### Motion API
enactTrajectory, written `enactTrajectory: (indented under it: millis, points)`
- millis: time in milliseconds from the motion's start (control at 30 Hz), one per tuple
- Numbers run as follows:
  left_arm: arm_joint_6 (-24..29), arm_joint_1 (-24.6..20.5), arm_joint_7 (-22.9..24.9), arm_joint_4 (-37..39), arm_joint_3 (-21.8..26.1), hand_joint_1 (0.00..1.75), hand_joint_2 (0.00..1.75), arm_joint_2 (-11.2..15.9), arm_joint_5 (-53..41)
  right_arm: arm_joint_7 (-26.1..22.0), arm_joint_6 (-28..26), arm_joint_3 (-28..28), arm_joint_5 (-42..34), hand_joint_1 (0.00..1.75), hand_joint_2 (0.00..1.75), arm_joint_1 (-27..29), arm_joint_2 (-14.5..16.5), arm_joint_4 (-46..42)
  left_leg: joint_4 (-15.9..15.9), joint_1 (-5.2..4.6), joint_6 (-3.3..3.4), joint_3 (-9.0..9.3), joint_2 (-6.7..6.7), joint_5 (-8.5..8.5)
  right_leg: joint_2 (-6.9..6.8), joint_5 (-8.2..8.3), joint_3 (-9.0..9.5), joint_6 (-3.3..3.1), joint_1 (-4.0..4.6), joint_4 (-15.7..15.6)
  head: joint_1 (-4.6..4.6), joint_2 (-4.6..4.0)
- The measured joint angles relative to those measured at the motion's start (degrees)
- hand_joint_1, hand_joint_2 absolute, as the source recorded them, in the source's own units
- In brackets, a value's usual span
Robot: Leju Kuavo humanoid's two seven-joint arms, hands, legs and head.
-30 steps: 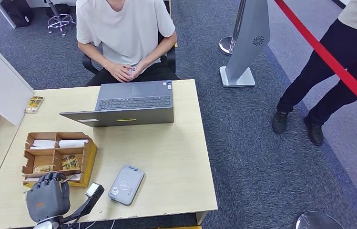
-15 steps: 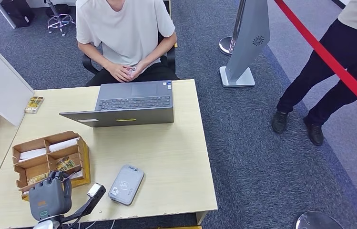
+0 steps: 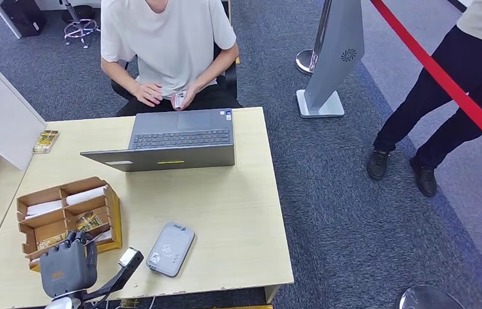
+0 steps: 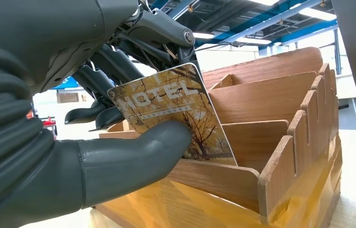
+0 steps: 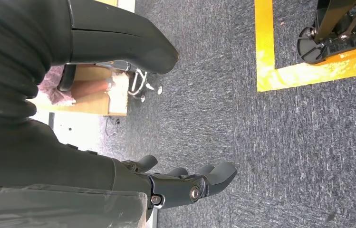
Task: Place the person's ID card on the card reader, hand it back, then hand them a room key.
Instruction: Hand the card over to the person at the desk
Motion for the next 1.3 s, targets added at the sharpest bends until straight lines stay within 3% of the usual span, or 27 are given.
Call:
enactTrajectory:
  millis: [400, 667, 1067, 1300]
  points:
    - [0.1, -1.3, -2.4, -6.2, 0.0, 1.75, 1.75, 1.1, 1.1, -0.5, 0.1, 0.2, 0.4, 0.00, 1.75, 0.0, 0.0, 0.0, 0.0, 0.01, 0.00, 0.01, -0.01, 0.03, -0.01, 0.01, -0.01, 0.00, 0.01, 0.0, 0.00, 0.00]
    - [-0.2, -12.2, -1.9, -11.5, 0.0, 1.75, 1.75, 5.5, 3.7, -1.2, 0.4, 1.2, 1.2, 0.00, 1.75, -0.2, 0.0, 0.0, 0.0, 0.01, -0.07, 0.02, -0.11, 0.18, -0.09, 0.11, 0.03, -0.07, 0.01, 0.1, -0.01, -0.01]
    - [-1.0, -19.2, -0.8, -13.0, -0.7, 1.75, 1.75, 9.4, 4.3, -1.1, 0.5, 1.7, 1.7, 0.00, 1.75, -0.3, 0.0, 0.0, 0.0, 0.01, -0.06, 0.00, -0.10, 0.19, -0.04, 0.11, -0.01, -0.07, 0.01, 0.0, 0.00, 0.00]
    - [-0.6, -28.7, 0.6, -10.4, -2.1, 1.75, 1.75, 12.1, 2.1, -0.9, 1.3, 2.8, 3.2, 0.00, 1.75, -0.5, 0.0, 0.0, 0.0, 0.01, -0.06, 0.00, -0.10, 0.26, -0.04, 0.19, -0.01, -0.11, 0.01, 0.1, -0.01, 0.00]
